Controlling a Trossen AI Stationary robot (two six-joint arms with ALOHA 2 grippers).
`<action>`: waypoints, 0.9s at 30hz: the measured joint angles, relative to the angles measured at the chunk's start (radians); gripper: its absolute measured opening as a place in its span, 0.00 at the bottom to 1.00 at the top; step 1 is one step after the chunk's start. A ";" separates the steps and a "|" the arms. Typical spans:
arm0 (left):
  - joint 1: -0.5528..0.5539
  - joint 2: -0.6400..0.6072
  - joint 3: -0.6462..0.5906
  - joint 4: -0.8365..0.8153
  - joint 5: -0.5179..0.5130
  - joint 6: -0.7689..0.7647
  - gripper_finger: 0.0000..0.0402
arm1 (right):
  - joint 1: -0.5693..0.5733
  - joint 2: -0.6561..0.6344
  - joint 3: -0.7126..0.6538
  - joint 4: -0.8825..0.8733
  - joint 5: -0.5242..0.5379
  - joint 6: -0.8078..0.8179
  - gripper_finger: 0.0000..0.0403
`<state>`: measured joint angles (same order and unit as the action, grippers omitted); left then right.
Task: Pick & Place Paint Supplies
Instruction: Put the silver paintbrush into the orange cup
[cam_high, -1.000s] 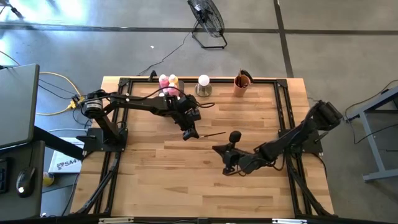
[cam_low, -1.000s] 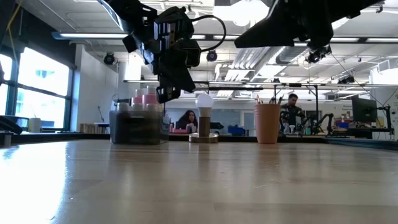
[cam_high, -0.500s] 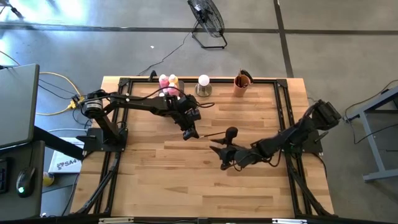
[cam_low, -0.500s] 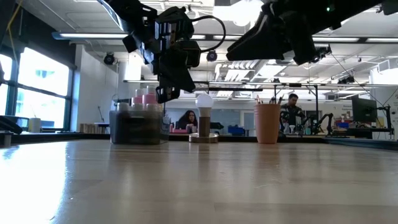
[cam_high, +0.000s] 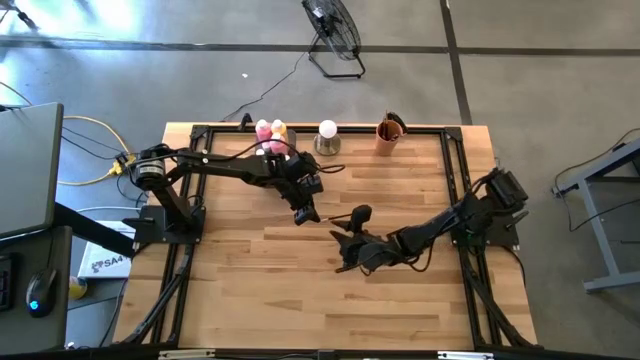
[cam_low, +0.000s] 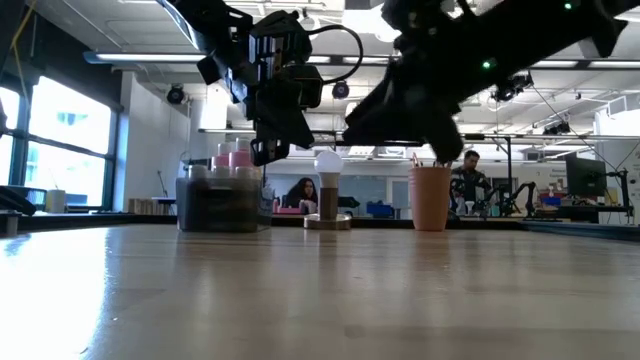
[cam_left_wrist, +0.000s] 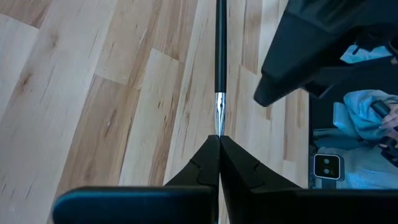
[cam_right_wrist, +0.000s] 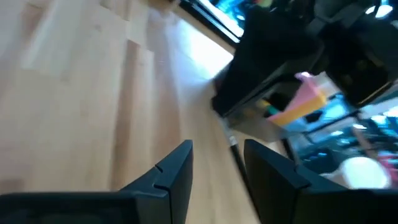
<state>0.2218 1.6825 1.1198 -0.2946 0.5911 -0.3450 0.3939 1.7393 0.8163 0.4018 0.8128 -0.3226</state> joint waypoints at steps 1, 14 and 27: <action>0.000 0.000 0.000 0.000 0.000 0.000 0.00 | 0.000 0.010 0.012 0.000 0.023 -0.017 0.34; 0.000 0.000 0.000 -0.003 0.001 0.000 0.00 | -0.053 0.036 0.070 -0.069 -0.015 -0.093 0.34; 0.000 0.000 0.000 -0.003 0.003 0.000 0.00 | -0.081 0.036 0.070 -0.115 -0.005 -0.070 0.34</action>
<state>0.2218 1.6825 1.1198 -0.2977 0.5938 -0.3450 0.3125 1.7752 0.8860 0.2863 0.8082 -0.3921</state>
